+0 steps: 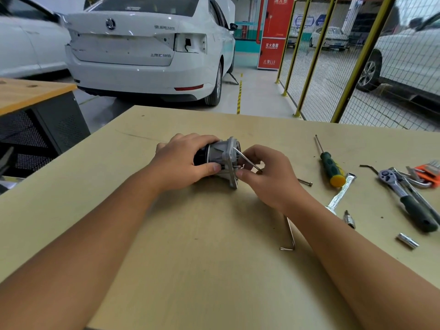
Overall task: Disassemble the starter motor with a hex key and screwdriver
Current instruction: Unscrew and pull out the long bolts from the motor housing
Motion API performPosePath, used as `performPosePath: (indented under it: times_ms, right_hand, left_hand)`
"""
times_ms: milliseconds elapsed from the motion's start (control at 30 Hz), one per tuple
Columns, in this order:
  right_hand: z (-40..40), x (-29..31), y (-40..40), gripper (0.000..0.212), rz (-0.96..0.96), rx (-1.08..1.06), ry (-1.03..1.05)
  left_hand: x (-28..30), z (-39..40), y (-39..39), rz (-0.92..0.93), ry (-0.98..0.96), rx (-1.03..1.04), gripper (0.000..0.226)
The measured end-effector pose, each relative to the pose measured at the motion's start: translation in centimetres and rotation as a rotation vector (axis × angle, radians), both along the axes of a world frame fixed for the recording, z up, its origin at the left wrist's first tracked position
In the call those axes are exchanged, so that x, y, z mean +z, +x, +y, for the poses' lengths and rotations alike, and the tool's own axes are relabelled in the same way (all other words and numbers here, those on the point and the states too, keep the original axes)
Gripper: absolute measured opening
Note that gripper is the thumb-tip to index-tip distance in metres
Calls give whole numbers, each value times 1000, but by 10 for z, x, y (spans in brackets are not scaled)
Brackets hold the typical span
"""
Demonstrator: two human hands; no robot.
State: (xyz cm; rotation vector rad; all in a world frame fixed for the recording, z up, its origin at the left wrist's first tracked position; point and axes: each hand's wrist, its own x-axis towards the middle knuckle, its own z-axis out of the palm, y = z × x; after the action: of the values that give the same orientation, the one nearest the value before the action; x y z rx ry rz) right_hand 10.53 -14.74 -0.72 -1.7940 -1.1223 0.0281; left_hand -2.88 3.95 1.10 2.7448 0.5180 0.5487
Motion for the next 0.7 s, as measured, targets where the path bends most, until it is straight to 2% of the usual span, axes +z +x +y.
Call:
performPosePath:
  times_ms: [167,233,333,433,567,700]
  right_hand:
    - [1,-1,0,18,-89,-61,-111]
    - [1,1,0,7,-57,-66,-69]
    - [-2,1,-1,10,-23,-37,-26]
    - [-1,2,-1,23,-86,-69,-118]
    - [-2,3,-1,10,-45,-68,-67]
    - [-3,3,-1,17,-70,-52,-94]
  left_hand:
    - [1,-1,-1,-4,-5,1,64]
    - [2,-1,-1,0,-13,1,64]
    - [2,-1,-1,-2,-11,-3,67]
    - [2,-2,-1,-1,-9,-6,67]
    - [2,-2,-2,6,-15,0,69]
    - [3,-2,-1,7,-5,0,71]
